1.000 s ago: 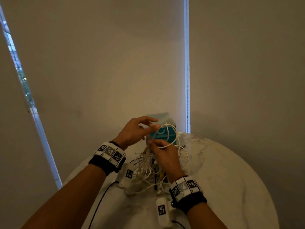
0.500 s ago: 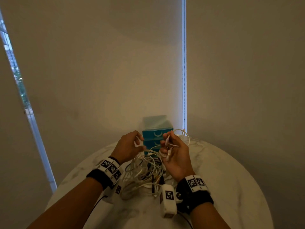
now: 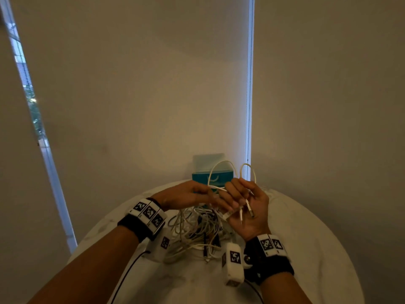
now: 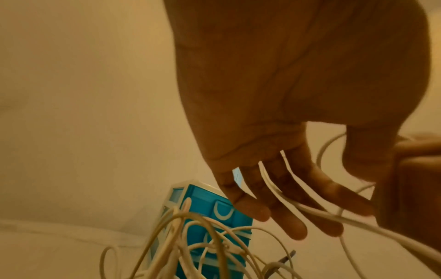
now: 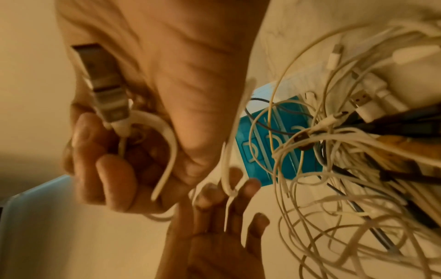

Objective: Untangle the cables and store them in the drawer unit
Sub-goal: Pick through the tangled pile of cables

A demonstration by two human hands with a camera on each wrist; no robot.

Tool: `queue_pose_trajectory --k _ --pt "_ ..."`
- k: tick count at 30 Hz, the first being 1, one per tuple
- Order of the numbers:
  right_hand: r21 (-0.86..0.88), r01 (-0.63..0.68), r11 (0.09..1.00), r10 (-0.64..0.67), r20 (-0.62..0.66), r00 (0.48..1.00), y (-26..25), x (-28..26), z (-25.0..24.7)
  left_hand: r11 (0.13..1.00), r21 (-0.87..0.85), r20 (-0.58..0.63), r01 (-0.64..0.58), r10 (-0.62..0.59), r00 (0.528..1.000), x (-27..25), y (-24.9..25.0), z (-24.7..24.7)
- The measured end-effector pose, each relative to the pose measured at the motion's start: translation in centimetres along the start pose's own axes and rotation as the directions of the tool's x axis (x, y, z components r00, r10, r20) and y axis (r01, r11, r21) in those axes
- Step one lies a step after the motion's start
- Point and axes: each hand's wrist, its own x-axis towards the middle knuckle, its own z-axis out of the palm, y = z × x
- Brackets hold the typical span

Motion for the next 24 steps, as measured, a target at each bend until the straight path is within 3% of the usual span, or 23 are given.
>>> queue_pose_trajectory --k 3,8,15,19,21,23,24 --pt "-0.121 -0.069 0.990 0.055 -0.111 0.992 -0.5 0.2 -0.3 1.000 -0.016 -0.242 0.018 -0.021 0.970 -0.1 0.0 -1.0" --pt "-0.185 -0.175 0.967 0.096 -0.374 0.922 -0.5 1.4 -0.7 0.992 0.109 -0.582 0.070 0.006 0.813 -1.0 1.0 -2.8" --pt "-0.281 -0.239 0.929 0.043 -0.561 0.826 -0.1 1.2 -2.0 0.990 0.127 -0.809 0.061 0.068 0.584 -2.3 0.4 -5.6" --pt "-0.458 -0.366 0.810 -0.010 -0.635 0.773 -0.2 1.2 -2.2 0.982 0.182 -0.864 0.047 0.137 0.485 -3.5 -0.9 -8.4" --pt "-0.585 -0.422 0.693 -0.083 -0.646 0.759 -0.1 1.3 -2.0 0.972 0.224 -0.852 0.072 0.160 0.498 -4.1 -1.5 -9.1" --pt "-0.633 -0.422 0.649 -0.111 -0.627 0.771 0.3 1.5 -1.4 0.954 0.268 -0.791 0.132 0.140 0.596 -4.3 -2.1 -8.9" --pt "-0.624 -0.395 0.674 -0.101 -0.608 0.788 0.5 1.7 -1.0 0.942 0.284 -0.743 0.178 0.099 0.661 -4.2 -2.5 -8.4"
